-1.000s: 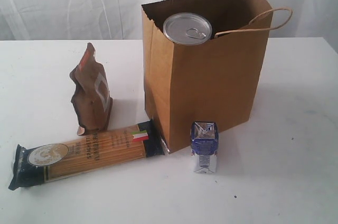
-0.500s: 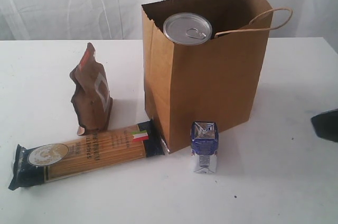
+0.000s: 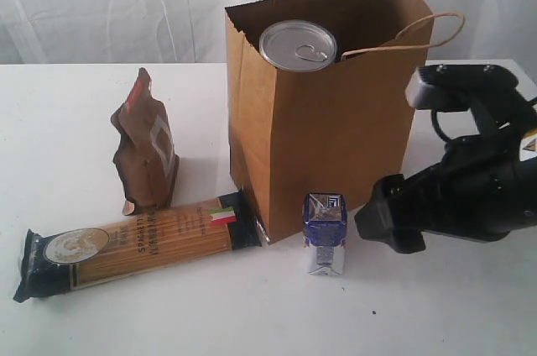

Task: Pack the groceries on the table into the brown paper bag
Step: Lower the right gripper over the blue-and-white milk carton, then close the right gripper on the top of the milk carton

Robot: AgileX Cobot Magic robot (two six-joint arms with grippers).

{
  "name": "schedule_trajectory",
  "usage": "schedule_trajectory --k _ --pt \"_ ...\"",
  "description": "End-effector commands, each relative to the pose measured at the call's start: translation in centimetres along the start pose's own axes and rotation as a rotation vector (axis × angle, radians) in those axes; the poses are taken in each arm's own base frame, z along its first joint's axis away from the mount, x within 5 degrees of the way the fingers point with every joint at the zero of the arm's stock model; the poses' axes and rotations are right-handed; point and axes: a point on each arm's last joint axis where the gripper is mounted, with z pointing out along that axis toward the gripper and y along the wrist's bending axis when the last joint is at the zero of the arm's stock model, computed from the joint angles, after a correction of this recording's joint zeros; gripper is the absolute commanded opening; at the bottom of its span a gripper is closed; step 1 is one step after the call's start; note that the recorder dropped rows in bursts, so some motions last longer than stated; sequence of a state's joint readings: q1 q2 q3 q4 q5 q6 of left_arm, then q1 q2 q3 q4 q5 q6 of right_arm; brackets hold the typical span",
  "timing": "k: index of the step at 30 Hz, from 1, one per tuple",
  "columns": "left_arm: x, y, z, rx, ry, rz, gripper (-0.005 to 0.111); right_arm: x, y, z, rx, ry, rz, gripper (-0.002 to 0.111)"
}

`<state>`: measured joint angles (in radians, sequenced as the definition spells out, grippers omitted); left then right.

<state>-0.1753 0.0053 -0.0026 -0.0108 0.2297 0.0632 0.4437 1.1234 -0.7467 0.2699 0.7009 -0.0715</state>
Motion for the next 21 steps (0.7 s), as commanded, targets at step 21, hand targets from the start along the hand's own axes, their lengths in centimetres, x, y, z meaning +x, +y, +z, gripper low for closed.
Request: schedule_trajectory --k 21 --pt "0.1 0.0 0.0 -0.003 0.0 -0.005 0.0 -4.3 3.5 7.8 0.072 0.084 -0.172 0.085"
